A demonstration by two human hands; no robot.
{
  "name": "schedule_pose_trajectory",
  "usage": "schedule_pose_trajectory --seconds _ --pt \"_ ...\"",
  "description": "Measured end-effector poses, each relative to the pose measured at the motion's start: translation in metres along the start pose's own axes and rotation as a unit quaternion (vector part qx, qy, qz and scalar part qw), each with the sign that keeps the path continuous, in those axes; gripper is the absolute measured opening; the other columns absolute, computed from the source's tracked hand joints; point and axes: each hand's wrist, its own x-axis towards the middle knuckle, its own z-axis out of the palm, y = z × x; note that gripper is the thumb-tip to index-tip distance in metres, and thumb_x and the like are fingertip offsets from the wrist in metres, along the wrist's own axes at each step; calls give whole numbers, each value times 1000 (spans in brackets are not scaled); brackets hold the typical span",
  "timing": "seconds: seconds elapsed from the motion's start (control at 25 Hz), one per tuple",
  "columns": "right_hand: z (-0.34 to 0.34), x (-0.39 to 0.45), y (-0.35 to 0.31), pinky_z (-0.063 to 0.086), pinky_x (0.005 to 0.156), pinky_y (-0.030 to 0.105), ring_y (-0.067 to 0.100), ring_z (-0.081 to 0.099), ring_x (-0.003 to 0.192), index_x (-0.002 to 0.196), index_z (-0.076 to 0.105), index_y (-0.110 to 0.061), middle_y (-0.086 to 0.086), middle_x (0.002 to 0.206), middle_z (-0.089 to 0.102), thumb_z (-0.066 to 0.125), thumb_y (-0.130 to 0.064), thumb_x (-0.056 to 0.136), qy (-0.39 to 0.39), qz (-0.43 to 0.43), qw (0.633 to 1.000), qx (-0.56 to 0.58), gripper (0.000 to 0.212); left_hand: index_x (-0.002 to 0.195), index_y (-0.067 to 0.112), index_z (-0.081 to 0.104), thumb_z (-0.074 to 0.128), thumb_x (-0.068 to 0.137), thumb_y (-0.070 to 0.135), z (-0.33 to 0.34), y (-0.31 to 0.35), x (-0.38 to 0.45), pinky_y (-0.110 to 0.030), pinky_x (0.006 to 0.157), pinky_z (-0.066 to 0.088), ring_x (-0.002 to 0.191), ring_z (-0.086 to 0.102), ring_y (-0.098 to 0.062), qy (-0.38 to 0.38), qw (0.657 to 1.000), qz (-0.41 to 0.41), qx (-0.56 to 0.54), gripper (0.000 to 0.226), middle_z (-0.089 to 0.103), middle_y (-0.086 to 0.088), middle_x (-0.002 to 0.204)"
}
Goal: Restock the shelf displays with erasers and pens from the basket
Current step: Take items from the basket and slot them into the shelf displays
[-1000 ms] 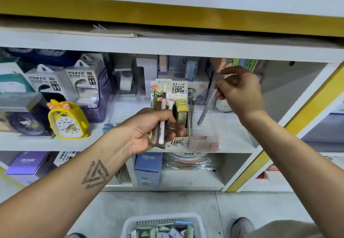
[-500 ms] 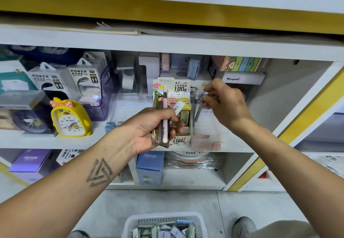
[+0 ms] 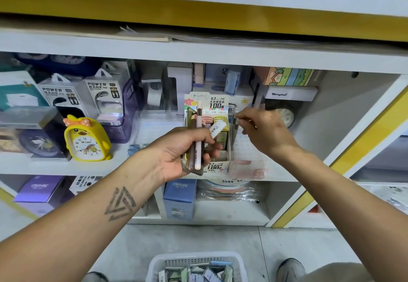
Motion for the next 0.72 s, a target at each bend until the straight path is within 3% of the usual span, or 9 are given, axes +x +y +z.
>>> schedule_pose_trajectory --seconds 0.08,0.12,0.2,0.24,0.32,0.44,0.52,0.72 --pt "-2 1 -6 53 83 40 30 68 94 123 70 -14 11 103 75 56 -17 100 8 -21 998 -60 27 103 3 62 56 85 -4 0 1 -1 -18 36 42 50 59 -16 -4 1000 -4 4 20 69 -17 82" --pt "-3 2 -10 53 81 35 24 69 92 125 69 -16 8 101 75 56 -20 101 15 -10 999 -37 28 103 4 62 56 85 -4 0 1 0 -18 36 42 50 59 -15 -4 1000 -3 7 21 69 -16 82" --pt "-4 3 -24 49 64 24 12 66 67 118 69 -20 0 82 75 60 -27 99 -5 66 988 141 23 102 6 63 57 85 -3 -1 1 -1 -18 36 40 49 57 -14 -4 1000 -4 17 21 69 -16 82" --pt "-4 3 -32 46 56 23 12 62 57 111 70 -21 0 75 74 63 -29 98 -39 111 962 246 17 102 6 63 56 85 -3 -1 1 -1 -18 35 40 48 56 -14 -5 1000 -5 24 20 69 -15 80" --pt "-3 3 -44 46 51 27 17 61 56 100 72 -17 3 71 74 71 -25 92 -92 155 915 362 11 103 5 63 56 85 -2 -2 2 -2 -18 35 40 46 56 -14 -9 999 -4 35 20 70 -16 77" --pt "-5 2 -46 58 59 27 22 68 62 89 71 -2 12 73 74 73 -3 87 -86 179 870 451 3 104 3 65 59 83 -1 -10 6 1 -18 39 42 50 57 -15 16 1000 14 12 22 70 -22 91" --pt "-9 2 -43 62 67 29 26 71 66 87 69 1 16 75 73 72 1 86 -69 192 848 489 4 101 2 65 60 85 0 -18 11 3 -17 40 42 49 56 -14 46 998 25 -27 18 69 -24 93" --pt "-5 -1 -43 61 83 38 34 73 82 90 68 6 19 84 72 73 4 82 -104 167 842 503 10 106 1 65 66 85 7 -30 16 1 -18 38 43 48 55 -12 79 996 42 -29 22 69 -24 90"
